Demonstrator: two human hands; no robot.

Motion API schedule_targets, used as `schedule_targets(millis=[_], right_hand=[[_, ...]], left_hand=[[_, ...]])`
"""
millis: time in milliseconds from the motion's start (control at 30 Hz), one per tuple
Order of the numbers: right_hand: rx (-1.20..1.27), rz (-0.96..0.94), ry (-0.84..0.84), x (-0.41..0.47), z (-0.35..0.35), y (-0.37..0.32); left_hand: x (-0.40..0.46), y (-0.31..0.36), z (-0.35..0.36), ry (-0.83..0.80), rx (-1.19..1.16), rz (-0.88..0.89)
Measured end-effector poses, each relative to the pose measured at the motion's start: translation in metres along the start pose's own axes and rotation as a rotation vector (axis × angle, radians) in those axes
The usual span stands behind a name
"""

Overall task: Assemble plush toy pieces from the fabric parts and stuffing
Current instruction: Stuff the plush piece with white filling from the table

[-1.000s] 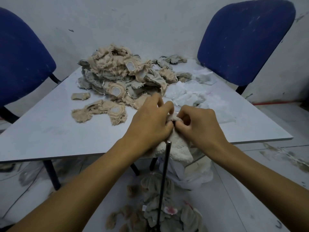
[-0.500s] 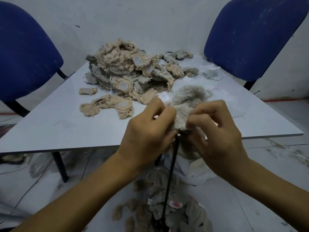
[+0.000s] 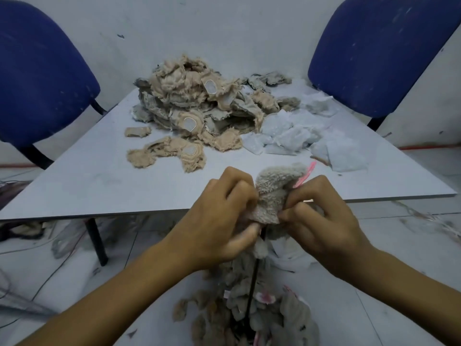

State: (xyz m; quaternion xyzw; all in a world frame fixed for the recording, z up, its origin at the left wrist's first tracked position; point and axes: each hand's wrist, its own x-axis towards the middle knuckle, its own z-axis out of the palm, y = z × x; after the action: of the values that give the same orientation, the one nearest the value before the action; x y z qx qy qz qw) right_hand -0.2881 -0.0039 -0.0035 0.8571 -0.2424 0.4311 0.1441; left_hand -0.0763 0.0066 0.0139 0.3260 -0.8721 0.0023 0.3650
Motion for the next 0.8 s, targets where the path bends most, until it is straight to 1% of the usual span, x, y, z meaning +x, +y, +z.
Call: schedule_targets(millis=[33,100,167,200,267,333,367,400,467,533,567,600,633,667,733,800], right_hand=[[0.019,0.006,0.007,0.0,-0.001,0.0],[0.062,-0.005,0.022,0.0,-0.002,-0.004],[0.083,-0.04,0.041,0.0,-0.002,-0.007],[0.082,-0.064,0.04,0.0,-0.002,-0.009],[0.049,-0.119,0.042,-0.001,-0.001,-0.011],[0.056,-0.14,0.037,-0.005,0.001,-0.013],[0.107,-0.106,0.017,-0.009,0.001,-0.014],[0.206,-0.015,-0.009,-0.013,0.002,-0.015],[0.502,0.326,-0.048,-0.02,0.0,-0.016],[0.823,0.706,-0.009,-0.019,-0.002,-0.014],[0.956,0.862,0.009,-0.018,-0.003,-0.01],[1.071,0.979,-0.012,-0.016,-0.004,-0.007],[1.149,1.037,-0.066,-0.013,-0.007,-0.004],[1.174,1.036,-0.138,-0.009,-0.009,-0.003],[1.116,0.964,-0.241,0.0,-0.011,-0.005],[1.069,0.947,-0.249,0.011,-0.013,-0.01]], left_hand=[[-0.001,0.0,-0.001,-0.051,-0.136,-0.124],[0.0,0.001,-0.002,-0.089,-0.33,-0.321],[0.004,0.001,-0.003,-0.072,-0.45,-0.384],[0.007,0.002,-0.005,-0.045,-0.453,-0.361],[0.01,0.005,-0.006,0.02,-0.363,-0.204],[0.011,0.009,-0.005,0.117,-0.13,0.013],[0.011,0.011,-0.005,0.161,0.0,0.116],[0.009,0.012,-0.005,0.179,0.11,0.208],[0.004,0.012,-0.001,0.163,0.245,0.316],[-0.003,0.011,0.003,0.132,0.304,0.337],[-0.005,0.01,0.005,0.127,0.324,0.326],[-0.006,0.009,0.007,0.129,0.332,0.308],[-0.007,0.008,0.009,0.129,0.315,0.281],[-0.008,0.007,0.01,0.121,0.271,0.255],[-0.009,0.005,0.009,0.058,0.112,0.193],[-0.01,0.007,0.007,0.033,-0.092,0.116]])
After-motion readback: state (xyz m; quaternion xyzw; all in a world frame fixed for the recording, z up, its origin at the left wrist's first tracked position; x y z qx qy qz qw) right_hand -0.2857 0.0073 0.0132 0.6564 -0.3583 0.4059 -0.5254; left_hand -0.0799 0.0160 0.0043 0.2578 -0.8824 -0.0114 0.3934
